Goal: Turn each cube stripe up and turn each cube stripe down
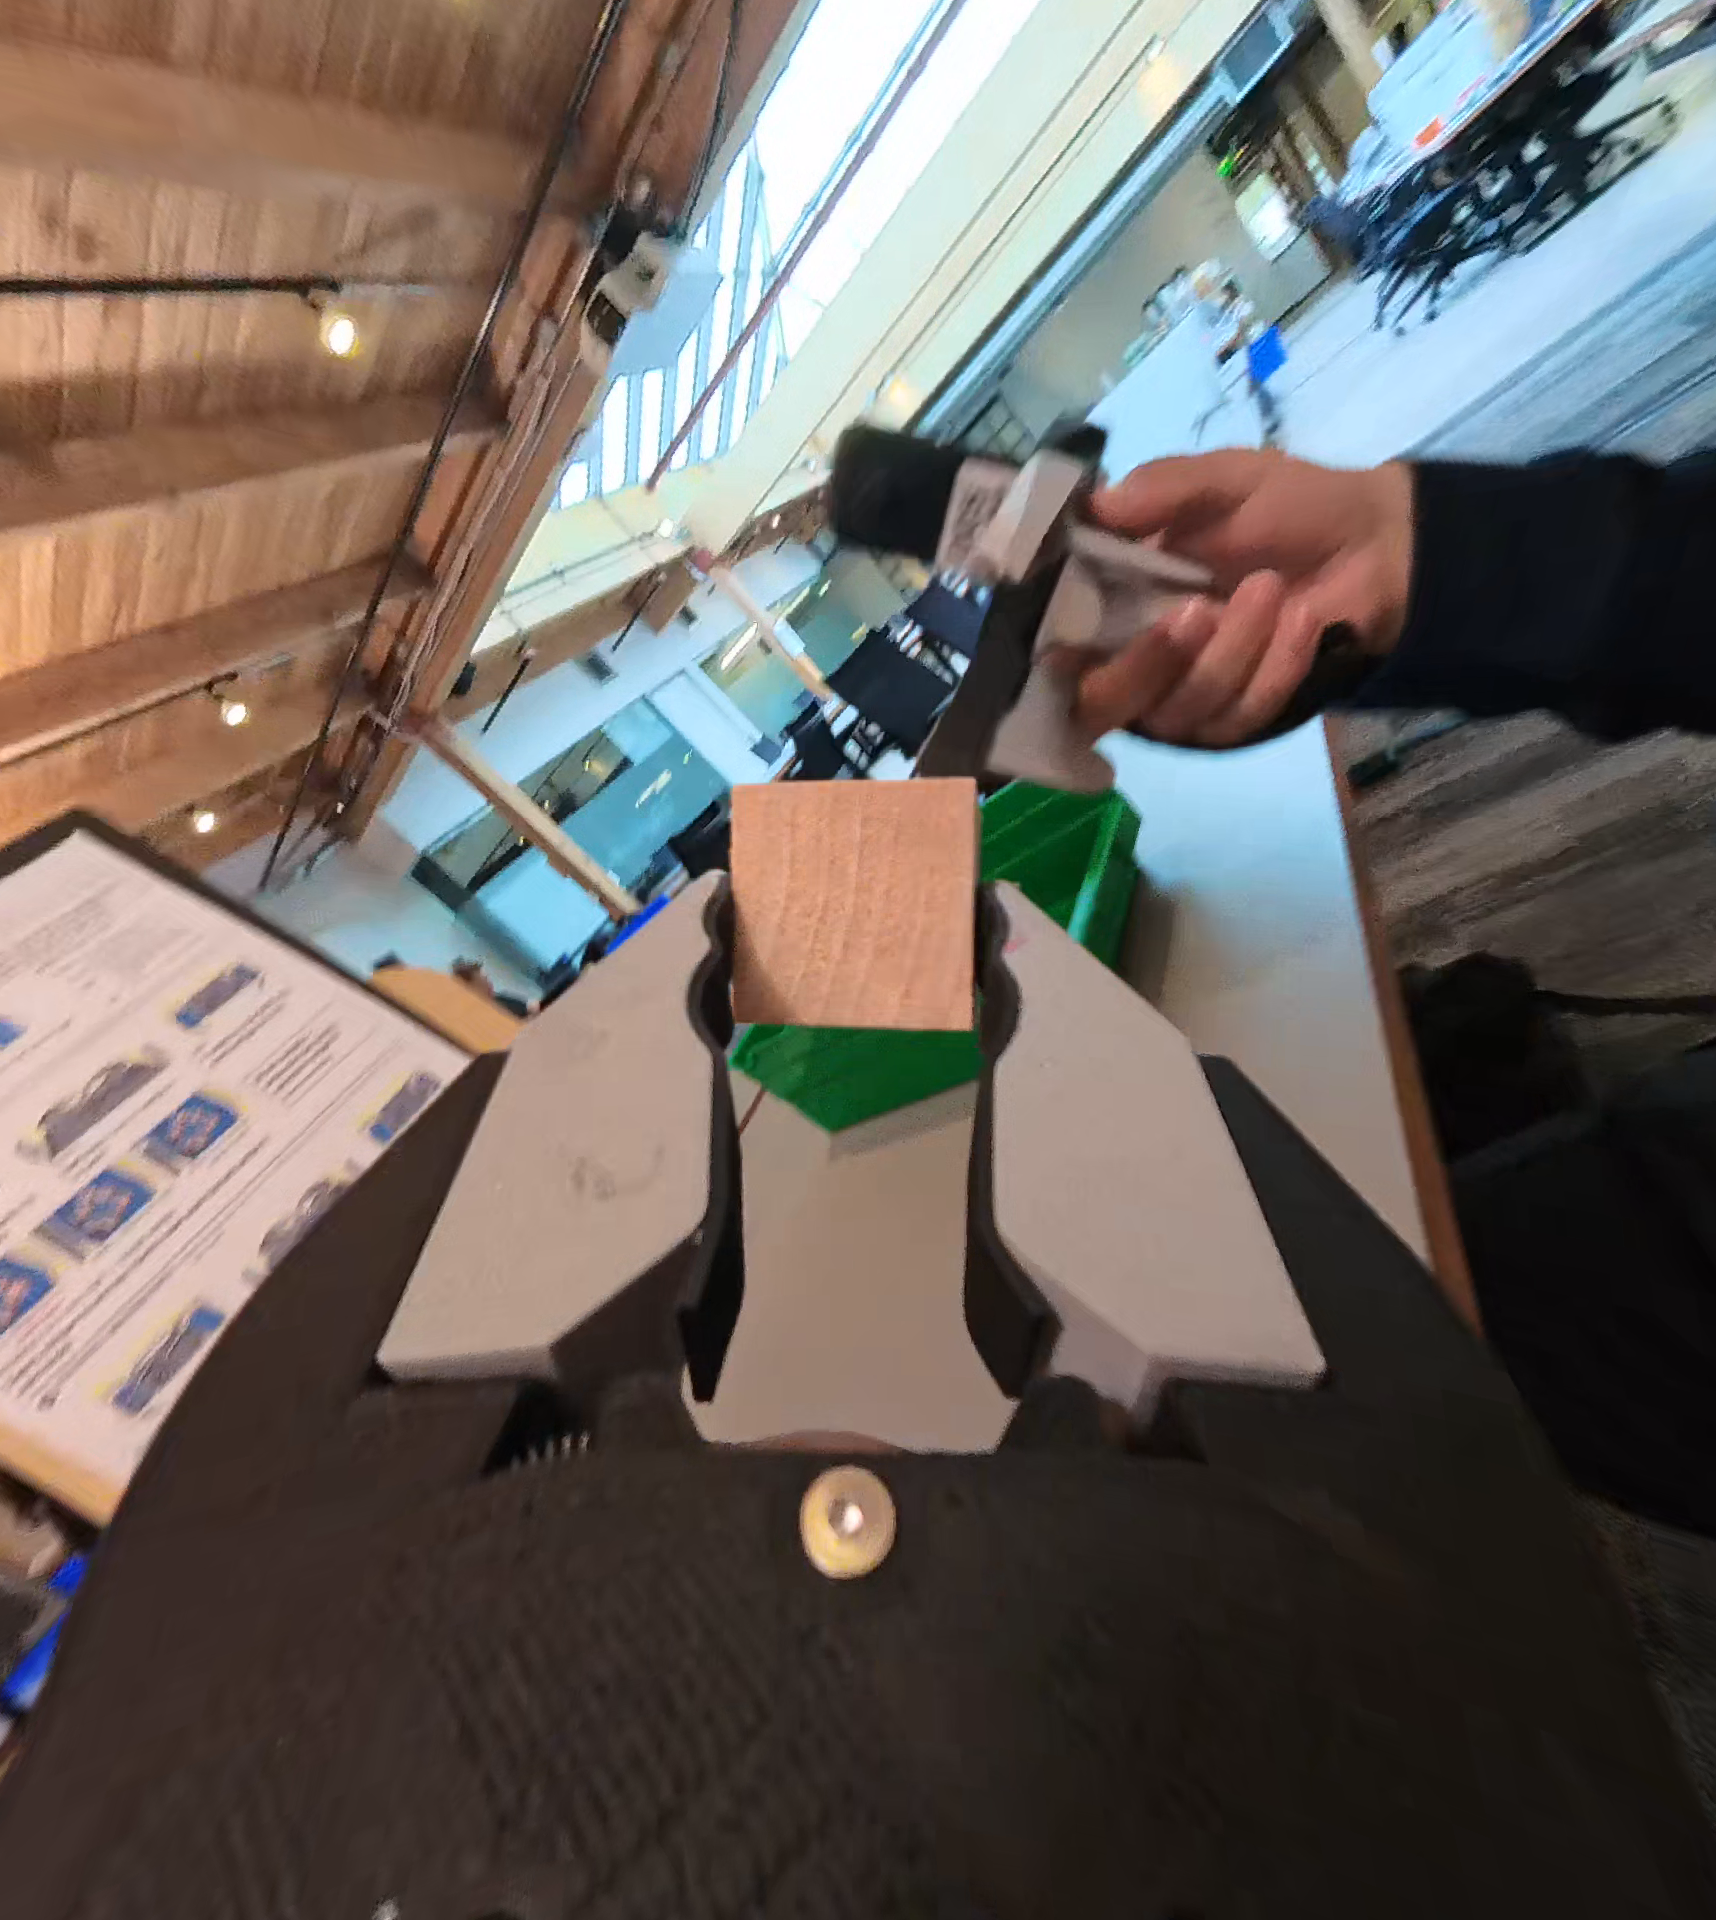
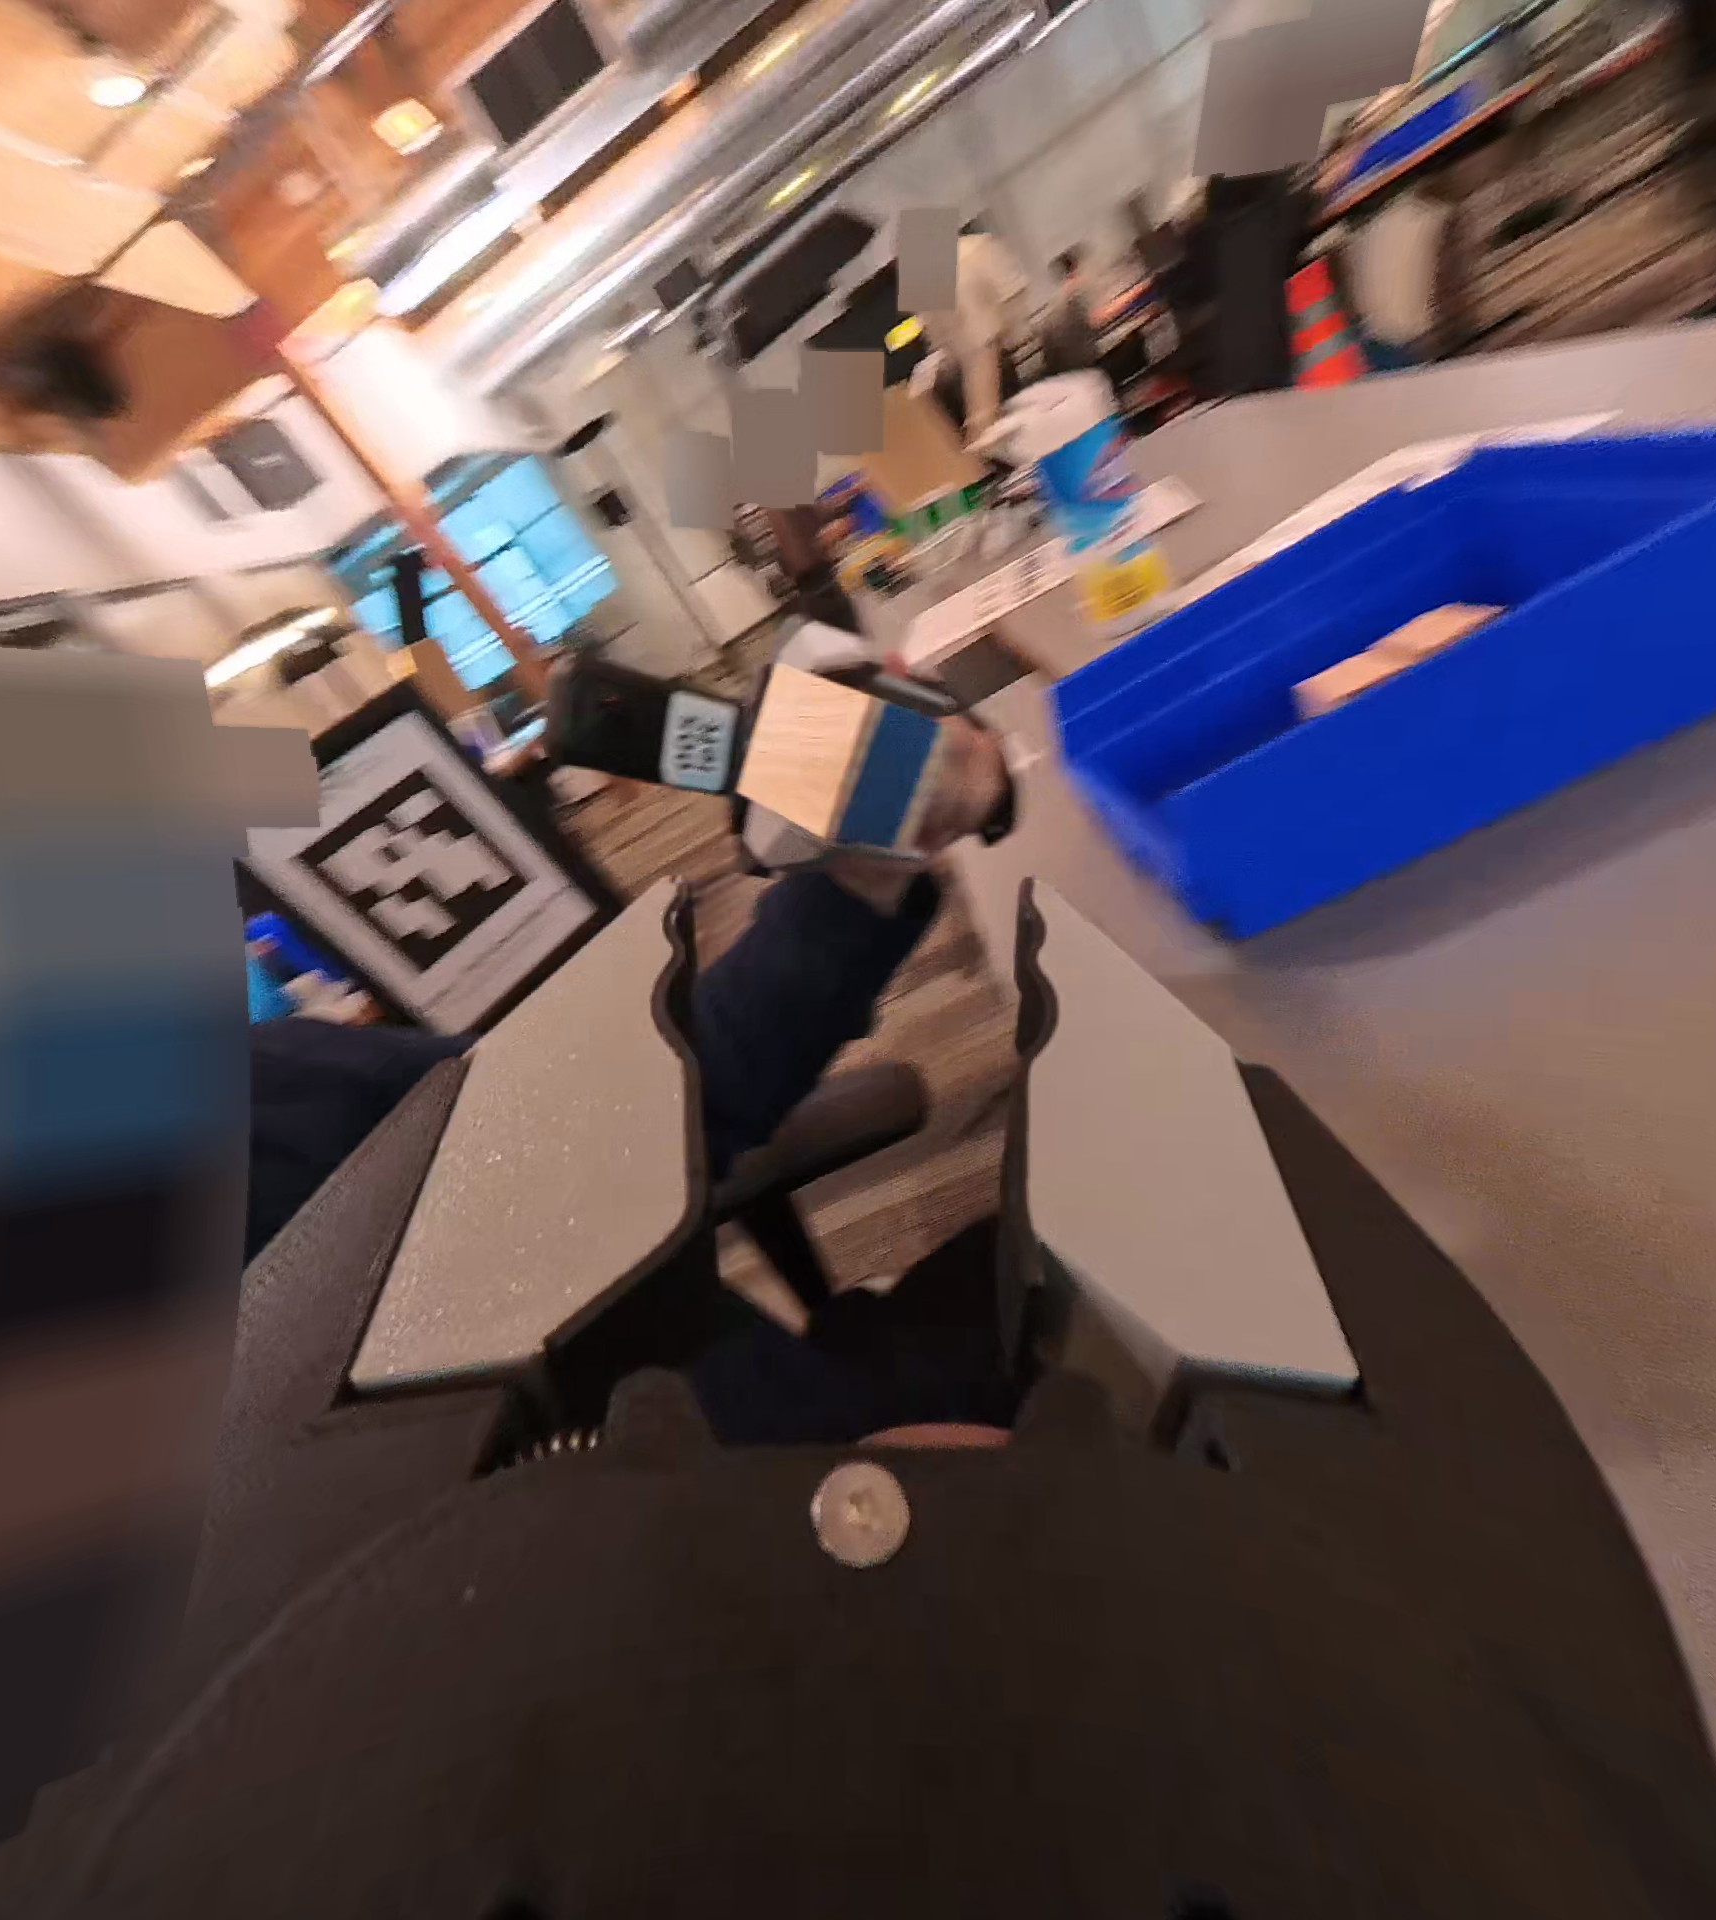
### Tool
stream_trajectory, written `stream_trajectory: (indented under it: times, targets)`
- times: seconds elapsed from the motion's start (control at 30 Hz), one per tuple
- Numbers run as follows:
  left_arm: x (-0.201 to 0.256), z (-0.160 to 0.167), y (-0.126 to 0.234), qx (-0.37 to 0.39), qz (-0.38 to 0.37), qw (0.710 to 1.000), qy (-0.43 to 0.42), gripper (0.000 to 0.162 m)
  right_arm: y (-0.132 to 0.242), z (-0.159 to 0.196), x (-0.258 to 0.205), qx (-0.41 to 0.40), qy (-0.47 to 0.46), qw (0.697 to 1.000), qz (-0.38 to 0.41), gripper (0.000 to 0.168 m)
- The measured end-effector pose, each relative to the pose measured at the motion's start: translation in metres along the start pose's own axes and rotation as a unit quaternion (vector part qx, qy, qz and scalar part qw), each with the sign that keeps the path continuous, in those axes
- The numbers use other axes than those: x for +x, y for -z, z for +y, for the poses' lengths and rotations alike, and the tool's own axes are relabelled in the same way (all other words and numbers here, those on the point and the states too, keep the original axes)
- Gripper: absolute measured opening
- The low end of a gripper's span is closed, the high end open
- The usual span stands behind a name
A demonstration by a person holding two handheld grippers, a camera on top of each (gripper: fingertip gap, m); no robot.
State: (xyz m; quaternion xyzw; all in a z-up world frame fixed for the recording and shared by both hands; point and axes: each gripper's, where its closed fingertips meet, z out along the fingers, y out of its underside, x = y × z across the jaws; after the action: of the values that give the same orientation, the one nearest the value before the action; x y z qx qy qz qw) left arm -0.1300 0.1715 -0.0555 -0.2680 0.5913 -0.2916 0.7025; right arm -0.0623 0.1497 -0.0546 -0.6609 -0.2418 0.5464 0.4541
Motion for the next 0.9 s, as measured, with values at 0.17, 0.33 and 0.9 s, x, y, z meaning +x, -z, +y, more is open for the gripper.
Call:
stream_trajectory:
  times: [0.17, 0.33, 0.9]
  targets:
    - [0.034, -0.028, -0.009, 0.066, 0.016, 0.998, 0.002, 0.045, -0.045, 0.034, -0.029, -0.053, -0.055, 0.991, -0.107, 0.059]
    - [0.047, -0.023, -0.014, 0.064, 0.019, 0.998, -0.001, 0.045, -0.056, 0.042, -0.027, -0.048, -0.088, 0.985, -0.137, 0.042]
    - [-0.006, -0.01, 0.026, -0.059, -0.095, 0.994, 0.006, 0.043, 0.159, -0.046, 0.126, 0.065, 0.094, 0.908, 0.402, 0.041]
